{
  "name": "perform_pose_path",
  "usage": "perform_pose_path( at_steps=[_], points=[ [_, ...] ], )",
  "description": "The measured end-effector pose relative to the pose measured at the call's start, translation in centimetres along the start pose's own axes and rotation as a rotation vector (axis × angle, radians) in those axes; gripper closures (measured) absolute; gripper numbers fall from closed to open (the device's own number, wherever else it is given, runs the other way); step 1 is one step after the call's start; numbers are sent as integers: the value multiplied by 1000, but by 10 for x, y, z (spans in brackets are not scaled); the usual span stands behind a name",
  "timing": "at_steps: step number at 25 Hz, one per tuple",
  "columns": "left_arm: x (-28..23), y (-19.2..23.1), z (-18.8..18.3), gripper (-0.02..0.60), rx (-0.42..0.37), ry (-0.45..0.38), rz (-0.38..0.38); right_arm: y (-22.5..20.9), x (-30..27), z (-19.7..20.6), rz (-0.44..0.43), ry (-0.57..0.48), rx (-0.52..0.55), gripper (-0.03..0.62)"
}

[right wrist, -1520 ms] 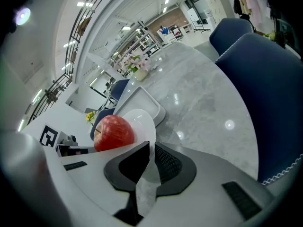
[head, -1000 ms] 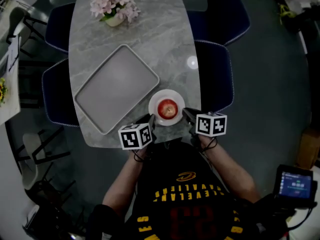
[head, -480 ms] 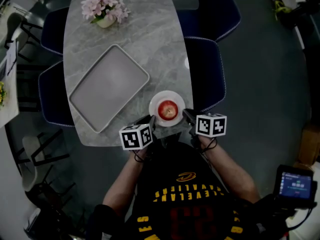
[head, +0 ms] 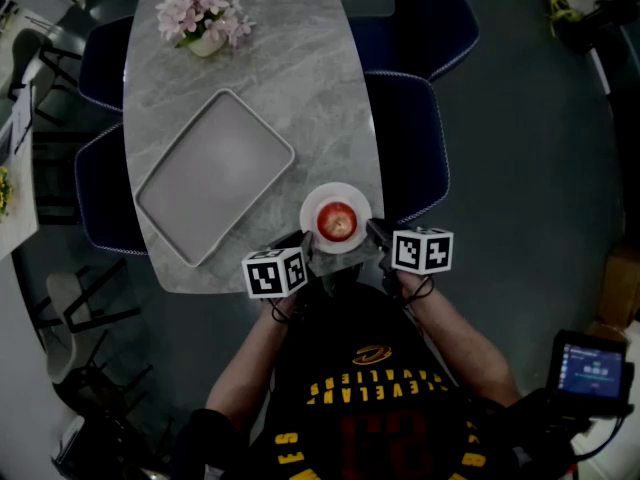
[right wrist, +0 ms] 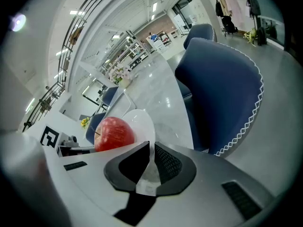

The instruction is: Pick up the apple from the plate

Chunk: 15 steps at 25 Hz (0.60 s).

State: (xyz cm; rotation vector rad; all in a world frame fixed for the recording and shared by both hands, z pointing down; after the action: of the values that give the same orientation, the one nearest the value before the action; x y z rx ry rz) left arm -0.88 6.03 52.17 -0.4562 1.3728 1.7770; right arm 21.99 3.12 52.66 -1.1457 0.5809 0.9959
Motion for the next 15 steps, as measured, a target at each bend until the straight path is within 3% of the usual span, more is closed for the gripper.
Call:
perform_pose_path(
  at_steps=[15],
  points=[
    [-15,18,-4,519,2,24,-22,-5,-22,3,13,19,-29,553]
  ],
)
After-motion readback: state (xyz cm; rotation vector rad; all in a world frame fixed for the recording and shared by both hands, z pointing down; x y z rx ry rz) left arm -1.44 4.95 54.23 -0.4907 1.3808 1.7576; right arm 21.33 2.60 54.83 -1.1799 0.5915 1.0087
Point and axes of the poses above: the fingertips, and each gripper's own axes: x backward along the fingers, y to its left, z out of its underside, the point moved 8 cm from there along x, backward along the fingers, and after that the axes turned 7 degrees about z, right-handed, at the moved point
